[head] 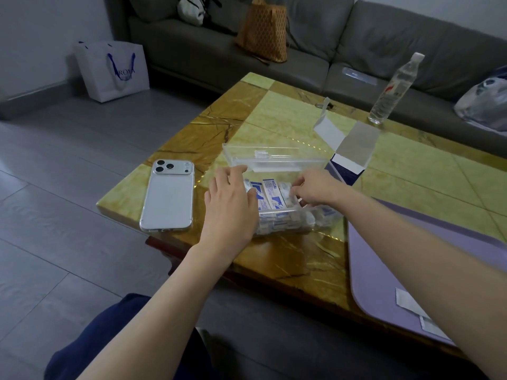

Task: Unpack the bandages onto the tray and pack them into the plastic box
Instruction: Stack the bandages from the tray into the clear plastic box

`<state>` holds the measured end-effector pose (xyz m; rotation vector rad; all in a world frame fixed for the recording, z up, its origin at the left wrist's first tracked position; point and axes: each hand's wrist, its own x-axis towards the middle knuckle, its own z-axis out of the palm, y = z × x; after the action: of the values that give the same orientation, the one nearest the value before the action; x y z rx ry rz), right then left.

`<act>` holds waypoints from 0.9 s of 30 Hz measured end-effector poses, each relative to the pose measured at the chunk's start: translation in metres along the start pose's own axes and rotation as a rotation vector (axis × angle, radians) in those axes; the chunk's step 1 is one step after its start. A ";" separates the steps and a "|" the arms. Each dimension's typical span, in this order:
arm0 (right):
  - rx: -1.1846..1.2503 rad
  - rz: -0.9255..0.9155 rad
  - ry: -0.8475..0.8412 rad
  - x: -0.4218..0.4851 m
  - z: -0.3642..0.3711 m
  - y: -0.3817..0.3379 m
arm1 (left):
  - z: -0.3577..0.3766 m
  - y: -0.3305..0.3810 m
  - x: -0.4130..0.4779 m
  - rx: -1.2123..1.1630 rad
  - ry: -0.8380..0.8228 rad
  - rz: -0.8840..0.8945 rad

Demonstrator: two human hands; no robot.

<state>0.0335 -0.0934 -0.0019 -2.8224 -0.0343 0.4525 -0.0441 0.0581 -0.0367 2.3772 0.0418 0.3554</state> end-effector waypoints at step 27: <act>-0.069 -0.061 0.038 -0.002 -0.002 0.010 | -0.003 0.000 0.006 -0.047 0.002 0.000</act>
<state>0.0324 -0.1040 -0.0022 -2.8874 -0.1302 0.3905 -0.0393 0.0603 -0.0333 2.3302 0.0339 0.3547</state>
